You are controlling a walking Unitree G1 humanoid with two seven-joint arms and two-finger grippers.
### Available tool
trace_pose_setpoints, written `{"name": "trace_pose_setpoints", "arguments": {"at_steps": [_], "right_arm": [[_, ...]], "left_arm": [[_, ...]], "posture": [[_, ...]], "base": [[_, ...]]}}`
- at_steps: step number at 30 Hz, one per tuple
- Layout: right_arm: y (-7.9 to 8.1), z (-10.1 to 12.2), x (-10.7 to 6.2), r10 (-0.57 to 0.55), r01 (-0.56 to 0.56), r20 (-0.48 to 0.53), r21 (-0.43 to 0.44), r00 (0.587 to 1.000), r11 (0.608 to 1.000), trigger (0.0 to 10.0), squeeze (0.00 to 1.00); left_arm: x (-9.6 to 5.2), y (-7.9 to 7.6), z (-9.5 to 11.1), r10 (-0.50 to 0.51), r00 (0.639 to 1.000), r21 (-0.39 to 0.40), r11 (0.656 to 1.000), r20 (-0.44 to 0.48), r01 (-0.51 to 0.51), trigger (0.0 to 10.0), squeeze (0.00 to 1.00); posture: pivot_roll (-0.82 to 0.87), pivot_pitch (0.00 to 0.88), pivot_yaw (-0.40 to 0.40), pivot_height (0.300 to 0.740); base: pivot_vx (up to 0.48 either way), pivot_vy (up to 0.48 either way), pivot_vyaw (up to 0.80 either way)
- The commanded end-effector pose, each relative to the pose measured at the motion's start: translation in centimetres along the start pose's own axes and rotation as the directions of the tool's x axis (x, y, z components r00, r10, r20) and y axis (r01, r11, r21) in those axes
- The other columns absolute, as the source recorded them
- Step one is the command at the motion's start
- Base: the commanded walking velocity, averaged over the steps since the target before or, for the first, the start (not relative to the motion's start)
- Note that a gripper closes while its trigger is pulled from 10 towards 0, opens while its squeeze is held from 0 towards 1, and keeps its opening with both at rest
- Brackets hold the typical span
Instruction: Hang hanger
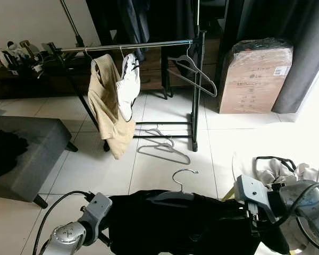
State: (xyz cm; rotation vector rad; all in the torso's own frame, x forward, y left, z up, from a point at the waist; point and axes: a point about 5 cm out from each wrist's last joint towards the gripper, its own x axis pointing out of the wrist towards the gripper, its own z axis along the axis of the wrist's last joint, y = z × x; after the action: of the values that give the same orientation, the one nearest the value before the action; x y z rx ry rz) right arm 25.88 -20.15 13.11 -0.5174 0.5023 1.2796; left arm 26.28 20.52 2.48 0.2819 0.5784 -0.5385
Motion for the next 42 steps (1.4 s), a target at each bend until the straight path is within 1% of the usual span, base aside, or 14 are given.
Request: {"name": "trace_pose_setpoints", "arguments": {"at_steps": [1, 7, 13, 14, 15, 23, 26, 30, 31, 32, 36, 39, 41, 42], "right_arm": [[0.1, 1.2, -0.2, 0.001, 0.001, 0.055, -0.04, 0.998, 0.999, 0.0, 0.0], [0.1, 1.0, -0.1, 0.001, 0.001, 0.051, -0.035, 0.999, 0.999, 0.0, 0.0], [-0.2, -0.1, -0.1, -0.02, 0.02, 0.005, -0.014, 1.0, 1.0, 0.0, 0.0], [-0.3, -0.7, -0.2, -0.021, 0.021, -0.023, -0.003, 1.0, 1.0, 0.0, 0.0], [-0.3, -0.7, -0.2, -0.021, 0.021, -0.023, -0.003, 1.0, 1.0, 0.0, 0.0], [-0.4, -3.4, -0.5, -0.042, 0.047, -0.139, 0.036, 0.989, 0.998, 0.0, 0.0], [-0.5, -3.6, -0.4, -0.06, 0.067, -0.112, 0.056, 0.992, 0.996, 0.0, 0.0], [-0.5, -3.8, -0.7, -0.069, 0.076, -0.115, 0.062, 0.991, 0.995, 0.0, 0.0], [-0.5, -4.0, -0.8, -0.069, 0.077, -0.122, 0.062, 0.99, 0.995, 0.0, 0.0], [-0.4, -4.1, -1.1, -0.072, 0.08, -0.119, 0.062, 0.99, 0.995, 0.0, 0.0], [-0.4, -3.9, -1.2, -0.068, 0.074, -0.093, 0.061, 0.993, 0.995, 0.0, 0.0], [-0.1, -3.5, -1.1, -0.043, 0.047, -0.066, 0.056, 0.997, 0.997, 0.0, 0.0], [-0.1, -3.4, -1.1, -0.039, 0.042, -0.06, 0.055, 0.997, 0.998, 0.0, 0.0], [-0.1, -3.4, -1.1, -0.046, 0.049, -0.063, 0.05, 0.997, 0.998, 0.0, 0.0]], "left_arm": [[-0.5, 0.6, 0.0, 0.026, 1.0, -0.006, 1.0, 0.006, -0.026, 0.0, 0.0], [-0.9, 1.1, 0.7, 0.031, 0.999, -0.004, 1.0, 0.03, -0.03, 0.0, 0.0], [-2.8, 3.5, 3.1, 0.089, 0.99, 0.006, 0.996, 0.109, -0.09, 0.0, 0.0], [-4.1, 5.2, 4.3, 0.136, 0.98, -0.011, 0.991, 0.147, -0.136, 0.0, 0.0], [-4.1, 5.2, 4.3, 0.136, 0.98, -0.011, 0.991, 0.147, -0.136, 0.0, 0.0], [-8.5, 10.4, 7.0, 0.263, 0.944, -0.023, 0.964, 0.197, -0.264, 0.0, 0.0], [-9.5, 11.0, 6.5, 0.272, 0.953, 0.068, 0.957, 0.136, -0.283, 0.0, 0.0], [-10.1, 11.9, 5.8, 0.324, 0.943, 0.085, 0.94, 0.08, -0.33, 0.0, 0.0], [-10.4, 12.5, 5.3, 0.363, 0.931, 0.1, 0.926, 0.037, -0.365, 0.0, 0.0], [-11.2, 13.9, 3.5, 0.472, 0.877, 0.125, 0.879, -0.091, -0.46, 0.0, 0.0], [-11.6, 14.7, 2.0, 0.561, 0.809, 0.152, 0.827, -0.176, -0.541, 0.0, 0.0], [-10.9, 14.6, 1.3, 0.61, 0.769, 0.038, 0.788, -0.19, -0.615, 0.0, 0.0], [-10.4, 14.4, 0.9, 0.611, 0.766, 0.008, 0.783, -0.2, -0.622, 0.0, 0.0], [-9.6, 13.8, 0.7, 0.581, 0.787, 0.016, 0.806, -0.205, -0.591, 0.0, 0.0]], "posture": [[-0.15, 0.149, 0.1, 0.74], [-0.15, 0.149, 0.102, 0.74], [-0.14, 0.15, 0.103, 0.74], [-0.14, 0.15, 0.104, 0.74], [-0.14, 0.15, 0.104, 0.74], [-0.13, 0.146, 0.108, 0.74], [-0.13, 0.146, 0.11, 0.74], [-0.13, 0.145, 0.112, 0.74], [-0.13, 0.143, 0.111, 0.74], [-0.13, 0.14, 0.112, 0.74], [-0.13, 0.137, 0.112, 0.74], [-0.14, 0.134, 0.112, 0.74], [-0.14, 0.131, 0.111, 0.74], [-0.14, 0.133, 0.111, 0.74]], "base": [[0.0, 0.0, 0.0], [0.0, 0.0, 0.0], [0.0, 0.0, 0.0], [0.0, 0.0, 0.0], [0.0, 0.0, 0.0], [0.0, 0.0, 0.0], [0.0, 0.0, 0.0], [0.0, 0.0, 0.0], [0.0, 0.0, 0.0], [0.0, 0.0, 0.0], [0.0, 0.0, 0.0], [0.0, 0.0, 0.0], [0.0, 0.0, 0.0], [0.0, 0.0, 0.0]]}}
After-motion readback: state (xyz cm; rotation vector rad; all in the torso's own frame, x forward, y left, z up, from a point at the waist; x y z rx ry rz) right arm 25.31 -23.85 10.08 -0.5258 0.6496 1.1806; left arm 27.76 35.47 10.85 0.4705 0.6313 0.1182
